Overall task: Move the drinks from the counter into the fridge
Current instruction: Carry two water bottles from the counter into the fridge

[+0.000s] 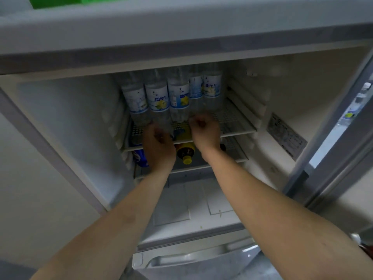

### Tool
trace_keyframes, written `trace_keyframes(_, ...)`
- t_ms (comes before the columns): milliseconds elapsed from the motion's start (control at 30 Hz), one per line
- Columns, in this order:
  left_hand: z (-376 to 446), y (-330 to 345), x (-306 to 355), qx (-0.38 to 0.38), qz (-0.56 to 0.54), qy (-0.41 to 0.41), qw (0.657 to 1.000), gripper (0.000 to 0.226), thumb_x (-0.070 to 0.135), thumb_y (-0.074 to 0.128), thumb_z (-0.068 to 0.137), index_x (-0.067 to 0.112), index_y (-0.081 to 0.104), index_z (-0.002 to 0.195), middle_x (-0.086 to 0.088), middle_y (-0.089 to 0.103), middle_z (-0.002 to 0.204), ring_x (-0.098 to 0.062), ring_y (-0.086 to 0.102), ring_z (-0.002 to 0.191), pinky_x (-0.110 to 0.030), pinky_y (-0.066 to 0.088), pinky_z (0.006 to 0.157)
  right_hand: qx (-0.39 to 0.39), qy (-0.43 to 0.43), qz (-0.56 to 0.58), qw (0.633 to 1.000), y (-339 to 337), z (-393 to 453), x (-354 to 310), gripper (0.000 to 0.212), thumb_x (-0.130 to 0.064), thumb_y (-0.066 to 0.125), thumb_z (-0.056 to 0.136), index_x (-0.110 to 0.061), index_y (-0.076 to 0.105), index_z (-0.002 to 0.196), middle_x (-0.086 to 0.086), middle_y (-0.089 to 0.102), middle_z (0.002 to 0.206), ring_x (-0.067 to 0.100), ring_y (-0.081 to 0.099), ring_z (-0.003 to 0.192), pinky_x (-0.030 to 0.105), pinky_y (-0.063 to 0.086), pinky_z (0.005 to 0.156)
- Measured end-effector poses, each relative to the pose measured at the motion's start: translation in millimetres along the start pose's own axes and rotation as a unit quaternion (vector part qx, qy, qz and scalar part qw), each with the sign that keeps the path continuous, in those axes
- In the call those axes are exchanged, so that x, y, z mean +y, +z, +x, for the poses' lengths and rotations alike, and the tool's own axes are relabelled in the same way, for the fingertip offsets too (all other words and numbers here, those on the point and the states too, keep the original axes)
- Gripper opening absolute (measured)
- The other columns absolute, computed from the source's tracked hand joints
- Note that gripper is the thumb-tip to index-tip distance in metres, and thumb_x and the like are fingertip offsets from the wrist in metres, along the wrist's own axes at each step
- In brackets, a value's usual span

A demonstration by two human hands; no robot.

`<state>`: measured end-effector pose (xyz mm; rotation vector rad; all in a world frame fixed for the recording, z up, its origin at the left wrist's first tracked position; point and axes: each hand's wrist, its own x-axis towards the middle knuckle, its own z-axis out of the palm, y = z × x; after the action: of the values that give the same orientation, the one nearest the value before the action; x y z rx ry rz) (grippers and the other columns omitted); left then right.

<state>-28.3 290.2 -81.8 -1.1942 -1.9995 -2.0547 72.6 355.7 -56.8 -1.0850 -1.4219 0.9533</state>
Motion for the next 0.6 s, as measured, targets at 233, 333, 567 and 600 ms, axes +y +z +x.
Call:
trace_keyframes(233,-89,-5,8,-0.083,-0.029,-0.005,0.996,0.018,0.016,0.059,0.094,0.02,0.054,0.111,-0.001,0.061,0.103,-0.006,0.057,0.091,-0.014,0.048,0.077,-0.04,0.103,0.063,0.992,-77,-92,19,0.012,-0.033,0.066,0.091,-0.023,0.066,0.083,0.004,0.064,0.081,0.017,0.058,0.071,0.033,0.047,0.065)
trace_keyframes(333,-150,-7,12,-0.138,-0.023,-0.025,0.99,0.021,0.018,0.06,0.094,0.026,0.05,0.111,0.003,0.058,0.099,0.004,0.053,0.078,0.002,0.038,0.071,-0.027,0.173,0.061,0.983,-132,-144,42,0.015,-0.027,0.067,0.092,-0.013,0.064,0.09,0.008,0.056,0.083,0.02,0.054,0.073,0.034,0.047,0.067)
trace_keyframes(567,-313,-16,35,-0.304,-0.032,-0.088,0.948,0.021,0.013,0.061,0.093,0.02,0.053,0.111,0.003,0.059,0.094,-0.001,0.058,0.076,-0.005,0.042,0.066,0.137,0.259,0.074,0.953,-278,-295,92,0.014,-0.015,0.068,0.093,-0.007,0.063,0.082,0.007,0.053,0.068,0.012,0.048,0.059,0.021,0.04,0.051)
trace_keyframes(600,-334,-21,35,-0.332,-0.025,-0.097,0.938,0.02,0.014,0.061,0.093,0.02,0.053,0.111,0.002,0.06,0.095,-0.006,0.058,0.077,-0.013,0.046,0.069,0.161,0.273,0.064,0.946,-300,-320,99,0.014,-0.018,0.068,0.092,-0.01,0.065,0.082,0.004,0.056,0.068,0.012,0.051,0.059,0.021,0.042,0.05)
